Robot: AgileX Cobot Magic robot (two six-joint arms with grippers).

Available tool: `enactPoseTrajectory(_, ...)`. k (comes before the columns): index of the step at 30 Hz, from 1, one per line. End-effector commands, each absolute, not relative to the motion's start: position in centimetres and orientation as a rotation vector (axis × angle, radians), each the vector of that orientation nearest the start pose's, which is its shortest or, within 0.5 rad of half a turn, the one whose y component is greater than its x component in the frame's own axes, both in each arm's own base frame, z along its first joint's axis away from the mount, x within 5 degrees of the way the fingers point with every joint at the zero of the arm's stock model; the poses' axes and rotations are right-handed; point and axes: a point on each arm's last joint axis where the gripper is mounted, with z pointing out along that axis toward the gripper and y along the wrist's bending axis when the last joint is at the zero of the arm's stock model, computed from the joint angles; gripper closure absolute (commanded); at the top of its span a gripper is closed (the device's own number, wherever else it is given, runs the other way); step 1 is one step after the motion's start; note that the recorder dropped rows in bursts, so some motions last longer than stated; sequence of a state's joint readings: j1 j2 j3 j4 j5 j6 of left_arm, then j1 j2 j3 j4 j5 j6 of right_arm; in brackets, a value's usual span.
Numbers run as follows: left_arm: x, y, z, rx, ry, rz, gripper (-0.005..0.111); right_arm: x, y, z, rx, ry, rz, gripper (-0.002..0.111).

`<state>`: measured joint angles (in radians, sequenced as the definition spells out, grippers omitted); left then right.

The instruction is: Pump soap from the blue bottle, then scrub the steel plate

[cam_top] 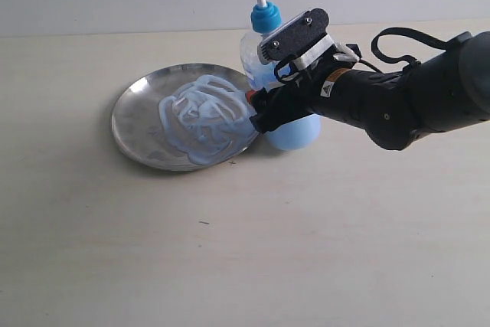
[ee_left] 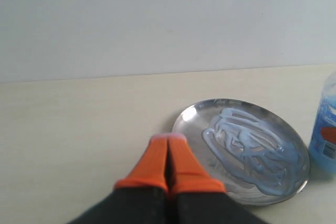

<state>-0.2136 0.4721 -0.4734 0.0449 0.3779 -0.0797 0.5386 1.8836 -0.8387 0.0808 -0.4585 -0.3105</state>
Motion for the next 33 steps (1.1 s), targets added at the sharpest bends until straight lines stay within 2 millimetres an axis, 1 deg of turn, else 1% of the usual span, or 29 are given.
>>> enactPoseTrajectory(1,10.64,-2.37,31.39,0.179,1.852,-0.165,0.107,32.34,18.68,16.46,-0.711,1.785,0.15,0.108)
enactPoseTrajectory(6,10.93,-2.44,32.06,0.177,1.833,-0.167,0.107,32.34,18.68,16.46,-0.711,1.785,0.15,0.108)
enactPoseTrajectory(33,10.95,-2.43,32.06,0.175,1.828,-0.167,0.107,32.33,18.66,16.41,-0.709,1.791,0.151,0.108)
